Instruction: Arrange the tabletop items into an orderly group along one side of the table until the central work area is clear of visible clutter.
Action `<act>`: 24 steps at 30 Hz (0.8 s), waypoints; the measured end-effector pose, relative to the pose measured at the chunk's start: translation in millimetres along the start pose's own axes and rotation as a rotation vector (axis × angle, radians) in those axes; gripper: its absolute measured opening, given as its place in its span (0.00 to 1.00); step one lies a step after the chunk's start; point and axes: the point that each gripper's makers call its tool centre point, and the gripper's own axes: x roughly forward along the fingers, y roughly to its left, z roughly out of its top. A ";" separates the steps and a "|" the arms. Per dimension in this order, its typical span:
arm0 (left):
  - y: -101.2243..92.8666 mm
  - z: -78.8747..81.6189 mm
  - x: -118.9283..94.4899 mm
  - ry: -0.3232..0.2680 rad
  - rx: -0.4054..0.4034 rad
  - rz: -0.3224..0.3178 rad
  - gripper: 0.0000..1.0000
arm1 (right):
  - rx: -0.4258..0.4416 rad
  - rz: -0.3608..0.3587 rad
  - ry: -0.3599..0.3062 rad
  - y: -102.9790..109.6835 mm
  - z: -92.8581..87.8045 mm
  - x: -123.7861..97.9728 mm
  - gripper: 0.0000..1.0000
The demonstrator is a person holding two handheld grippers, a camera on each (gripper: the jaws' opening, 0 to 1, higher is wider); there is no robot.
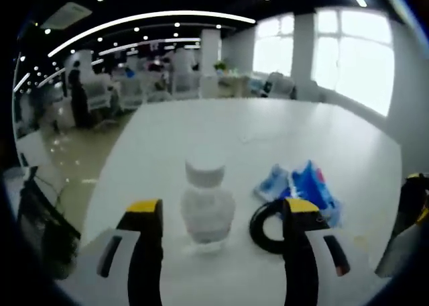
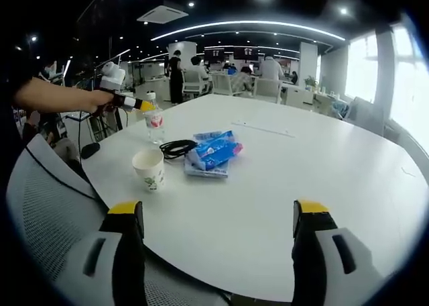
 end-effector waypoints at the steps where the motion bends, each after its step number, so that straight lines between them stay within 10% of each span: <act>1: 0.8 0.1 1.8 0.003 0.001 0.006 0.67 | 0.000 0.000 0.001 0.0 -0.3 0.1 0.92; 24: 11.7 -16.5 27.4 0.113 0.021 0.008 0.40 | 0.007 -0.004 0.009 -1.3 -1.8 0.5 0.91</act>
